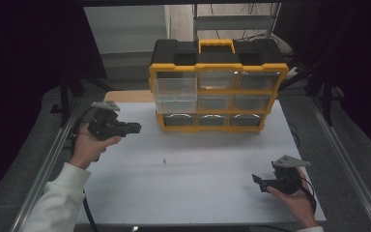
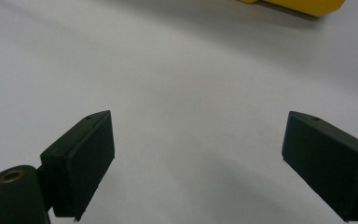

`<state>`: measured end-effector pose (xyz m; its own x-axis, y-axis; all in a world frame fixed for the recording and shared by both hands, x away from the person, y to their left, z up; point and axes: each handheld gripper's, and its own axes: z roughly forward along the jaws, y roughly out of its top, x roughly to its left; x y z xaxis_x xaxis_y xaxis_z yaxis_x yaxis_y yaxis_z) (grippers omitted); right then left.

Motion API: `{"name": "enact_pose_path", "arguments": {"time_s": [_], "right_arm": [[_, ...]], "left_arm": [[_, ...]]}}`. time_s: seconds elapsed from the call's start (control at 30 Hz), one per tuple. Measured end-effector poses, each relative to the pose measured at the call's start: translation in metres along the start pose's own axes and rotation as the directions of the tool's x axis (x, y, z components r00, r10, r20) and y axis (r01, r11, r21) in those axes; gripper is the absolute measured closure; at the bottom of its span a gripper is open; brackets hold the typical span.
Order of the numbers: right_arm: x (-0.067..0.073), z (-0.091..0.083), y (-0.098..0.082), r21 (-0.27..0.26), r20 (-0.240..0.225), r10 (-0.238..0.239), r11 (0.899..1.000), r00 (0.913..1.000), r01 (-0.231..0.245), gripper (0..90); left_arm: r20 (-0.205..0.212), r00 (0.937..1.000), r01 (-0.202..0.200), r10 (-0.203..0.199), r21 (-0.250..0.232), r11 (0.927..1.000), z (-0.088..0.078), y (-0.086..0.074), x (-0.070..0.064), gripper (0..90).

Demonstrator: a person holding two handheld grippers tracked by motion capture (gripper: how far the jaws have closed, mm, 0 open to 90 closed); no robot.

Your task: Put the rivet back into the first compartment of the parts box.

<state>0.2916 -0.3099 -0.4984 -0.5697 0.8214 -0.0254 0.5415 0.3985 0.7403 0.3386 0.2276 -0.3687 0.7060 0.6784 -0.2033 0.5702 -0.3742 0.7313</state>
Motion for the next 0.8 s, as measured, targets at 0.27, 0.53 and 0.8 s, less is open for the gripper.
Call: {"name": "enact_pose_path", "arguments": {"time_s": [0.27, 0.53, 0.8], "right_arm": [[0.0, 0.0, 0.0, 0.003, -0.001, -0.001, 1.0, 1.0, 0.001, 9.4], [0.0, 0.001, 0.0, 0.007, 0.003, -0.002, 1.0, 1.0, 0.002, 9.4], [0.0, 0.001, 0.0, 0.008, 0.003, -0.002, 1.0, 1.0, 0.002, 9.4]], "left_arm": [[-0.01, 0.9999, 0.004, -0.004, -0.016, 0.9999, -0.014, 0.015, 0.001, 83.4], [-0.012, 0.9999, 0.001, -0.002, -0.045, 0.999, -0.027, 0.033, 0.001, 83.4], [-0.023, 0.9995, -0.023, 0.022, -0.065, 0.9976, -0.036, 0.054, -0.005, 83.4]]}}
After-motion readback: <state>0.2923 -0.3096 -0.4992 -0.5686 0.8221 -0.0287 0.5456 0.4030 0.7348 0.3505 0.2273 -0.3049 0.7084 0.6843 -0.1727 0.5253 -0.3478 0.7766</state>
